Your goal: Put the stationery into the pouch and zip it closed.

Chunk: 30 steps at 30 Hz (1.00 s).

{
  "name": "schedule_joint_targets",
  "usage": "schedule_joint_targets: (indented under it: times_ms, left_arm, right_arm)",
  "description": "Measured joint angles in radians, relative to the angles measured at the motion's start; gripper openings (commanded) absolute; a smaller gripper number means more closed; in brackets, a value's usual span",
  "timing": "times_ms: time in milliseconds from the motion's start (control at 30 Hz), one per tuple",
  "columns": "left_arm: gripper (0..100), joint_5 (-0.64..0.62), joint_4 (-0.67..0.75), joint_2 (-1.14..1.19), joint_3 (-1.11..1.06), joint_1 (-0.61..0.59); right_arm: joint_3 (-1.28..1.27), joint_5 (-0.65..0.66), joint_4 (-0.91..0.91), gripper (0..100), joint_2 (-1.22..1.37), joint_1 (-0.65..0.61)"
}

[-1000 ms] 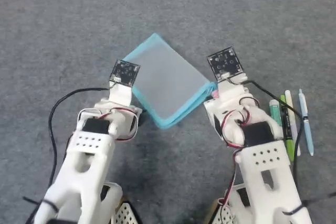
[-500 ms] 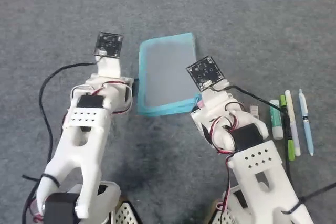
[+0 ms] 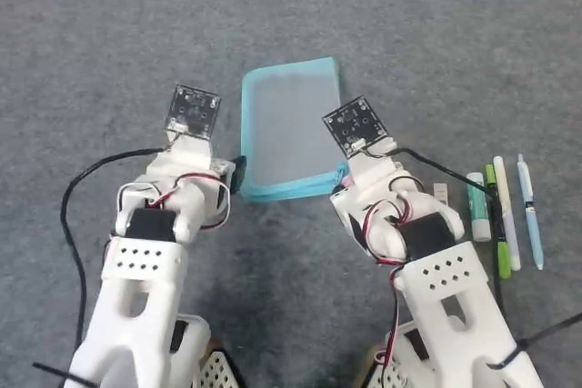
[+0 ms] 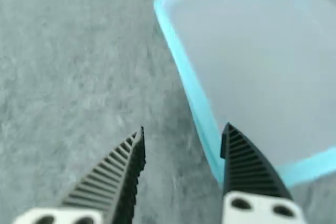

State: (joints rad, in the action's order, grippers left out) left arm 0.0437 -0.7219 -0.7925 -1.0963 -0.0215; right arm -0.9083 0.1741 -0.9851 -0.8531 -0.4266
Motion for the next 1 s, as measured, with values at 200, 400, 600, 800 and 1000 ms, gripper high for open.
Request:
schedule_joint_targets:
  times_ms: [200, 400, 600, 800, 1000]
  left_arm:
    - [22, -0.003, 0.109, 0.19, 0.002, 0.032]
    - [22, -0.023, 0.172, 0.45, 0.04, 0.17]
    - [22, -0.084, 0.175, 0.466, 0.061, 0.178]
    - [22, -0.087, 0.14, 0.287, 0.002, 0.061]
    - [22, -0.08, -0.055, -0.072, -0.04, -0.026]
  right_arm:
    - [0.238, 0.0, -0.118, 0.6, 0.009, 0.002]
    - [0.483, -0.009, -0.241, 0.6, 0.118, -0.12]
    - [0.367, -0.006, -0.176, 0.6, 0.141, -0.164]
    - [-0.038, 0.035, 0.095, 0.6, 0.095, -0.161]
    - [-0.097, 0.051, 0.155, 0.6, 0.095, -0.137]
